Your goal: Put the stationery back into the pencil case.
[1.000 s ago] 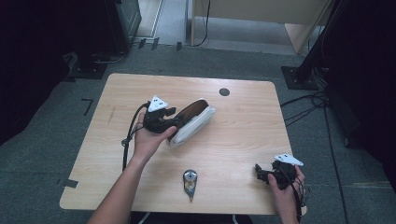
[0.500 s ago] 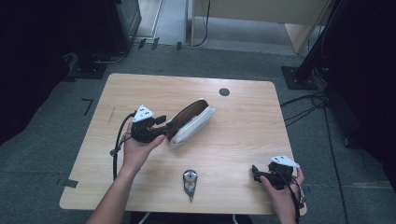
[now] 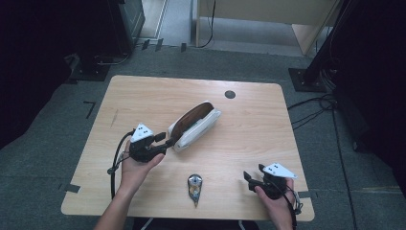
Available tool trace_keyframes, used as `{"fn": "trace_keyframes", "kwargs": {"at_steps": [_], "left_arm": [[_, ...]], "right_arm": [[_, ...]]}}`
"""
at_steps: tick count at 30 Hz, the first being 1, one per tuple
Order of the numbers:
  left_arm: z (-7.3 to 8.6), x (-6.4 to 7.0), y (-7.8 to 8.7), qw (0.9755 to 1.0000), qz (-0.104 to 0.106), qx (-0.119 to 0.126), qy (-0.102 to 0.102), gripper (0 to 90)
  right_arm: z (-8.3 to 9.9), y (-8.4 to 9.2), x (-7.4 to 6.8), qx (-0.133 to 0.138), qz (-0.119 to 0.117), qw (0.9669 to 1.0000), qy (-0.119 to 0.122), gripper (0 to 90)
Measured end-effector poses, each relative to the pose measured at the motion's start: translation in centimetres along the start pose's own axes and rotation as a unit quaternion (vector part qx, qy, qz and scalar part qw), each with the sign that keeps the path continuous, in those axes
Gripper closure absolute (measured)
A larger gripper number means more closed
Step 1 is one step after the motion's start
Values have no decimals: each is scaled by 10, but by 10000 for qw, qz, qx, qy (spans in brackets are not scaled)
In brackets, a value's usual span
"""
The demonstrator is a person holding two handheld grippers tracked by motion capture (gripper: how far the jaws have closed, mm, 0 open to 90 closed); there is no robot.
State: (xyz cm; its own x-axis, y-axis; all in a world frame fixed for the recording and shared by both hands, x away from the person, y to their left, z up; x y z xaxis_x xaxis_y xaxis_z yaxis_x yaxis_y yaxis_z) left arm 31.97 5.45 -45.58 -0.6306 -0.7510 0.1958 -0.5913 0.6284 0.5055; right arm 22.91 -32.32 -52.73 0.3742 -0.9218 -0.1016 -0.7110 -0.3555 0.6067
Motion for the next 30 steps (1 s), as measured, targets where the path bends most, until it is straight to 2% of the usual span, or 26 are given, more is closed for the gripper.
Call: {"fn": "trace_keyframes", "kwargs": {"at_steps": [4, 8, 10, 13, 17, 19, 21, 23, 27, 30], "left_arm": [[13, 0, 0, 9998, 82, 23, 173, 554], [18, 3, 0, 9998, 122, -35, 118, 553], [19, 4, -1, 9998, 131, -31, 140, 553], [21, 8, -5, 9998, 141, -87, 133, 556], [22, 14, -6, 9998, 184, -59, 61, 557], [24, 16, -6, 9998, 159, -81, 10, 556], [26, 16, -6, 9998, 188, -84, 53, 557], [32, 16, -7, 9996, 198, -169, 50, 565], [44, 17, -11, 9991, 214, -354, 25, 571], [49, 18, -13, 9988, 233, -429, 0, 573]], "right_arm": [[-3, -3, -20, 20, -229, 9996, 143, 291], [-9, -8, -40, 18, -681, 9974, 220, 263], [-15, -15, -48, -42, -816, 9962, 303, 256], [-31, -25, -56, -94, -1039, 9941, 307, 241], [-39, -32, -68, -36, -1128, 9930, 338, 231], [-37, -35, -75, -91, -1133, 9924, 481, 195], [-34, -36, -81, -130, -1129, 9918, 583, 154], [-30, -37, -88, -173, -1166, 9911, 624, 134], [-26, -39, -99, -234, -1181, 9913, 541, 132], [-21, -38, -114, -323, -1269, 9888, 716, 125]]}}
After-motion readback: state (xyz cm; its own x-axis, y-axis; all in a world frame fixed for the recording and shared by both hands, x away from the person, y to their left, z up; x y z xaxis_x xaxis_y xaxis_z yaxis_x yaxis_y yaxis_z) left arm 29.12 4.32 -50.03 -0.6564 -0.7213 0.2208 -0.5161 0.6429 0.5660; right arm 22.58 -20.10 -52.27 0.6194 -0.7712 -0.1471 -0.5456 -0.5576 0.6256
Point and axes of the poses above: each handheld gripper's, and its own axes: y roughly backward along the jaws, z roughly out of its underside, x roughly to its right, the point moved 3 cm from there along -y, roughly forward along the jaws, and after that the axes turned 1 degree about -x, right-handed, at the moved point
